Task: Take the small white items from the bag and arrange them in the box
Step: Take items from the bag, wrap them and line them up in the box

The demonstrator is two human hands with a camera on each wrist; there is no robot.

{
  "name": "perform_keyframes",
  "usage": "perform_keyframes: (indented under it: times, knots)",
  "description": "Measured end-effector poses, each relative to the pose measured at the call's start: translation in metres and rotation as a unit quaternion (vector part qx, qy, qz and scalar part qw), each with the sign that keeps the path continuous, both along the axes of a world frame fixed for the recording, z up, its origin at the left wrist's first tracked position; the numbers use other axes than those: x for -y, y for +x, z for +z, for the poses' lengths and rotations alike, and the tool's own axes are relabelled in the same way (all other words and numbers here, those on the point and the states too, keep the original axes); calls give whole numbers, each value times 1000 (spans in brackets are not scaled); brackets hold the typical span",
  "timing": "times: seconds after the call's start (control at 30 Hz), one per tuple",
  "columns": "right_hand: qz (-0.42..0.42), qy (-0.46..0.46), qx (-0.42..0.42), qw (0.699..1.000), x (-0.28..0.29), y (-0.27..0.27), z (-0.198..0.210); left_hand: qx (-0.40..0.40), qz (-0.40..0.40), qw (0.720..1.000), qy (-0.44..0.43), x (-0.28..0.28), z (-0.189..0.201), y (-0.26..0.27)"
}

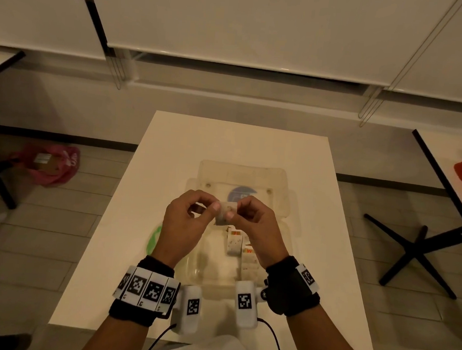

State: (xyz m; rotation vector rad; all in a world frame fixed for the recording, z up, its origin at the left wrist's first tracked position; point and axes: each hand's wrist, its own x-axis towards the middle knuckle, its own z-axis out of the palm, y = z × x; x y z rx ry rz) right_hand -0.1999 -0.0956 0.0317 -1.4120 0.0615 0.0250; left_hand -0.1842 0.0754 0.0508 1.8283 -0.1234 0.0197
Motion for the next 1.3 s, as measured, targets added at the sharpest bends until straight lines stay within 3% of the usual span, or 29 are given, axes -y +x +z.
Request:
perform_keyframes:
  times: [0.23, 0.4, 0.5, 0.6, 0.73, 0.83, 1.0, 1.17, 1.3]
  knots:
    - [-35, -96, 49, 994, 1, 2, 12, 31, 3, 998, 59, 0, 6, 0]
    - [-11, -129, 61, 990, 5, 1, 14, -3, -18, 997, 78, -2, 4, 5]
    - [-35, -179, 61, 981, 6, 1, 11, -24, -52, 998, 40, 0, 8, 3]
    - [-12, -133, 23, 991, 7, 0, 12, -32, -61, 997, 17, 0, 13, 3]
    - [1, -154, 28, 988, 7, 0, 11, -51, -53, 997, 15, 0, 10, 5]
    - [-16, -150, 24, 988, 6, 0, 12, -58, -21, 998, -13, 0, 8, 4]
    - [-27, -135, 31, 990, 3, -2, 18, -39, -67, 997, -1, 1, 11, 1]
    - [-69, -147, 27, 986, -1, -5, 15, -42, -24, 998, -44, 5, 15, 0]
    - [-45, -125, 38, 990, -4, -7, 21, -35, -25, 997, -69, 7, 24, -3]
